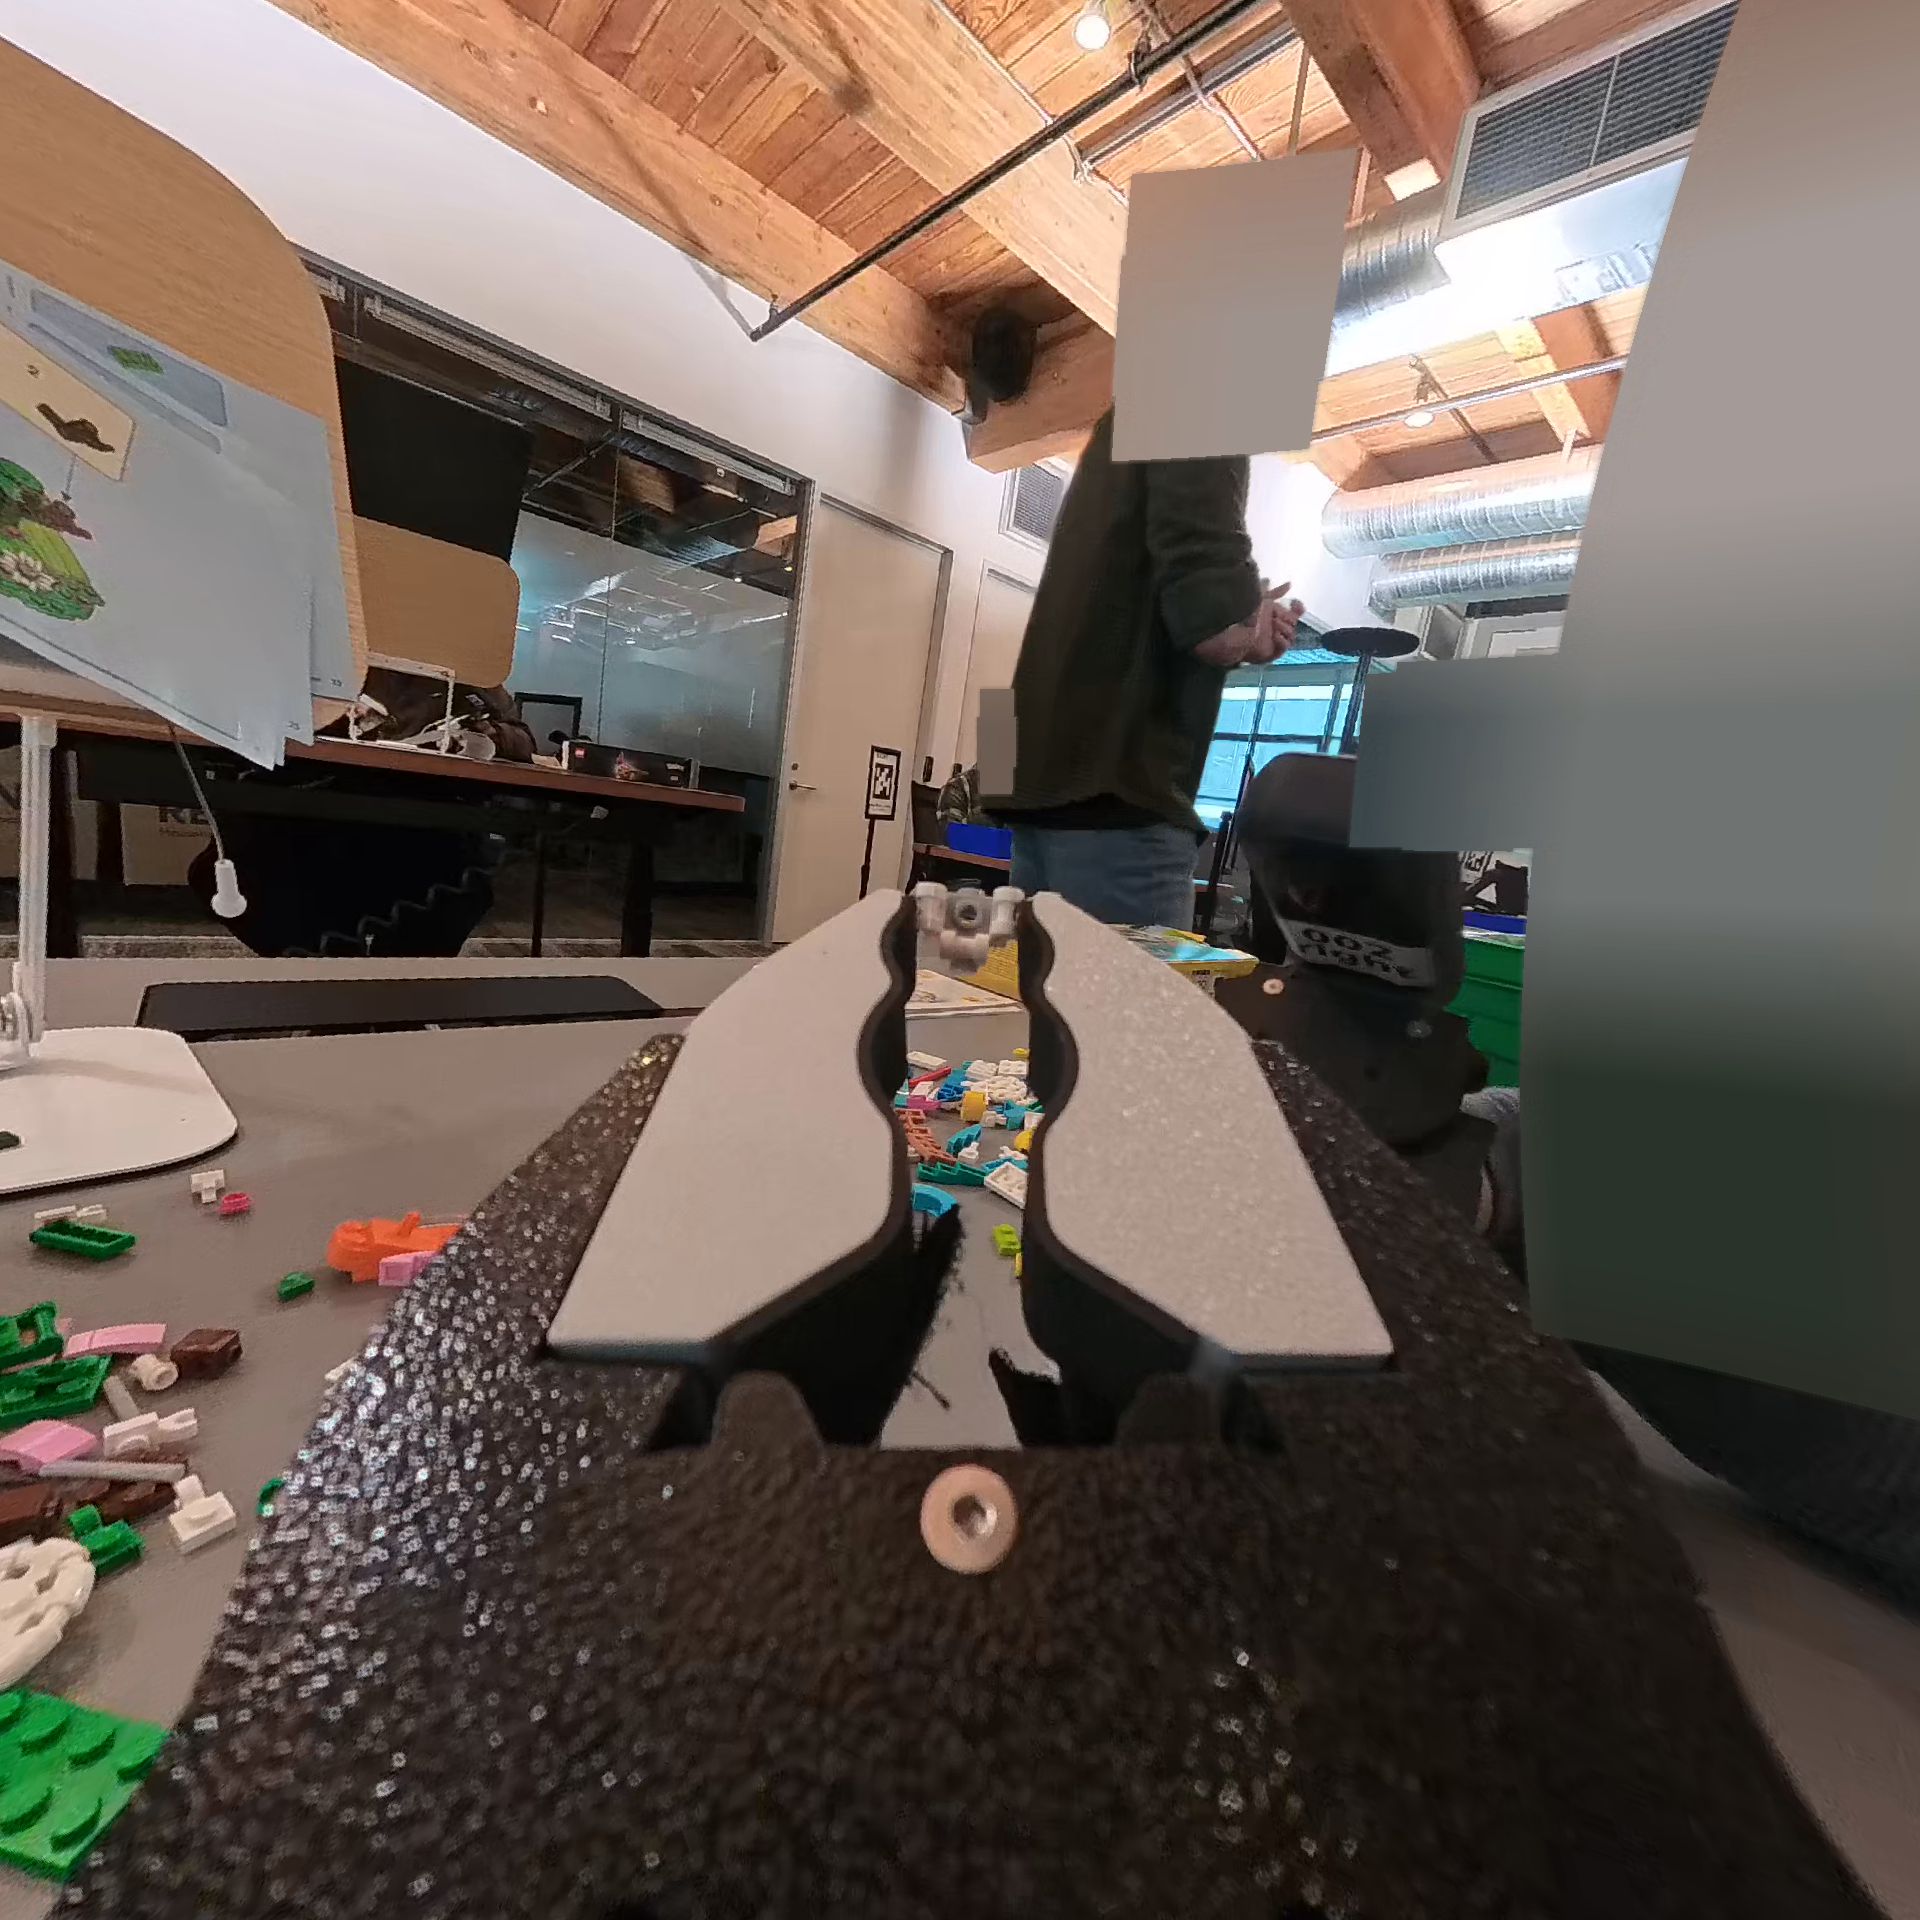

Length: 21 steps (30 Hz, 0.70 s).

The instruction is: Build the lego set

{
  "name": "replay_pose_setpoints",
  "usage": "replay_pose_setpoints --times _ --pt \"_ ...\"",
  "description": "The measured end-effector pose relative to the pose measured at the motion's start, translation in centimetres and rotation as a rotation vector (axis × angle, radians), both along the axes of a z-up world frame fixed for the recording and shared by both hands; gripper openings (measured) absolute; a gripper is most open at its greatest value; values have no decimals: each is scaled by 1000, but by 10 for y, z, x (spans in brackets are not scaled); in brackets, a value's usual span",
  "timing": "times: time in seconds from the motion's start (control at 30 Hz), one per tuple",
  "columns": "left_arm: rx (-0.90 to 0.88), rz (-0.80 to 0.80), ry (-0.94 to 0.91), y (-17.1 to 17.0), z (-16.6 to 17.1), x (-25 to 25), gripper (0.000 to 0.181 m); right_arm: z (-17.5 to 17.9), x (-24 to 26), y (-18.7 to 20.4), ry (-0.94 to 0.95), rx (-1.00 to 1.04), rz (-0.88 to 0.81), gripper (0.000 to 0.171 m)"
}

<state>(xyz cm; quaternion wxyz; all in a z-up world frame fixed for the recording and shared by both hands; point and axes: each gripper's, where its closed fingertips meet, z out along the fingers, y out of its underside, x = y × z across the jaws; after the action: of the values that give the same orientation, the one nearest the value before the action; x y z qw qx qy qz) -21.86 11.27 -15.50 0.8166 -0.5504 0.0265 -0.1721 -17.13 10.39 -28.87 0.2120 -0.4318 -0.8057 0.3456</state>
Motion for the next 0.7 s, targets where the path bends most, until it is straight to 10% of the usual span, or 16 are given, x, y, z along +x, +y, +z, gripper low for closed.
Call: replay_pose_setpoints --times 0.7 --pt "-30 -31 -23 3 -4 1 18 -12 1 -2 -52 54 15 14"
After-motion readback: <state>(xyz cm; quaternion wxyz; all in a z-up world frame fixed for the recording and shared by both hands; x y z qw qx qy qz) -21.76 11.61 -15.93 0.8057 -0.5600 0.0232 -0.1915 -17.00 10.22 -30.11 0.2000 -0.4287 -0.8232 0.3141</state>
